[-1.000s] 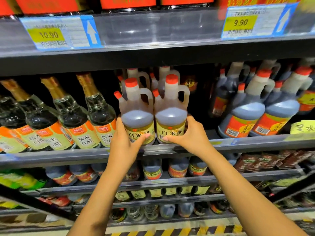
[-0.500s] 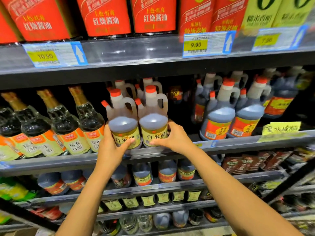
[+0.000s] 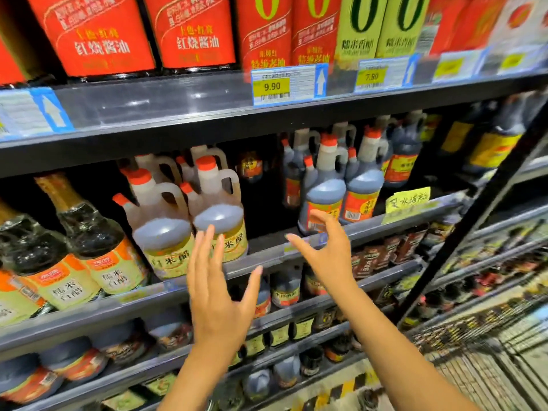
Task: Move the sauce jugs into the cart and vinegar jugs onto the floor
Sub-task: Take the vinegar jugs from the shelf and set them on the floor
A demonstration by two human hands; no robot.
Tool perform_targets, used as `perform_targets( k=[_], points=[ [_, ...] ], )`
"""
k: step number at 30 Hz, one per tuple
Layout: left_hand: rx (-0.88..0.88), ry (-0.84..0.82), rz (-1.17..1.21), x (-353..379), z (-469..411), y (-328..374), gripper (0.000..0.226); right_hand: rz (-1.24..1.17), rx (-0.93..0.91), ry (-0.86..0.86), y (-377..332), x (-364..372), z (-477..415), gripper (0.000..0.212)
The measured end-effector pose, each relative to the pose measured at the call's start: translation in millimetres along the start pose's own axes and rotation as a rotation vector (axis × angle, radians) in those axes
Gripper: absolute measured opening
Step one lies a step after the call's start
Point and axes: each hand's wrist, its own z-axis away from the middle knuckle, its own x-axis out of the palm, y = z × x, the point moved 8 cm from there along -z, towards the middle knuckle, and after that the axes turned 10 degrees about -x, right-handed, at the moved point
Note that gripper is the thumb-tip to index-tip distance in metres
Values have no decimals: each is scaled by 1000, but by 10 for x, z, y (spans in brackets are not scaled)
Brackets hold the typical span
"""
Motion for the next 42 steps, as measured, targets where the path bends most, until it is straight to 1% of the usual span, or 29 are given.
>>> perform_targets(
  k=[1, 2, 4, 5, 7, 9, 10, 11, 13, 14, 17, 19, 22, 25, 31, 34, 39, 42],
  points=[
    [23, -72, 36, 149, -13, 102, 72, -7, 15, 107, 60, -222, 19, 55],
    [9, -152, 72, 305, -30, 193, 72, -11, 45, 202, 140, -425, 36, 55],
    [-93, -298, 151, 626, -62, 342, 76, -8, 140, 332, 343, -765, 27, 62],
    [-152, -345, 181, 784, -83, 405, 78, -3, 181, 359, 446, -903, -18, 68],
    [-274, -406, 219, 1140, -164, 459, 87, 1, 232, 317, 656, -1078, -201, 81],
    [-410, -460, 220, 1514, -294, 441, 94, -33, 258, 212, 856, -1146, -443, 91],
    [-466, -475, 224, 1674, -355, 427, 93, -55, 256, 154, 941, -1157, -557, 94],
    [-509, -470, 233, 1805, -409, 409, 86, -66, 240, 89, 1009, -1162, -656, 95],
    [-567, -403, 226, 1957, -490, 369, 67, -65, 196, -53, 1103, -1140, -812, 93],
    [-591, -371, 217, 1995, -510, 343, 63, -60, 183, -117, 1138, -1128, -872, 91],
    [-605, -307, 213, 2033, -524, 344, 60, 5, 122, -265, 1196, -1099, -1038, 85],
    [-615, -282, 216, 2054, -510, 349, 60, 5, 92, -331, 1213, -1076, -1097, 77],
    [-619, -231, 210, 2060, -501, 388, 62, -33, 54, -355, 1227, -1072, -1137, 66],
    [-612, -188, 210, 2046, -482, 452, 59, -59, 41, -353, 1263, -1076, -1173, 63],
    [-606, -157, 217, 2052, -440, 543, 59, -70, 16, -355, 1319, -1073, -1196, 54],
    [-595, -180, 179, 2047, -443, 536, 57, -109, 31, -359, 1312, -1072, -1182, 55],
    [-594, -302, 171, 2051, -481, 453, 57, -117, 46, -377, 1286, -1068, -1170, 56],
    [-594, -323, 168, 2047, -500, 429, 57, -116, 58, -372, 1284, -1066, -1161, 57]
  ],
)
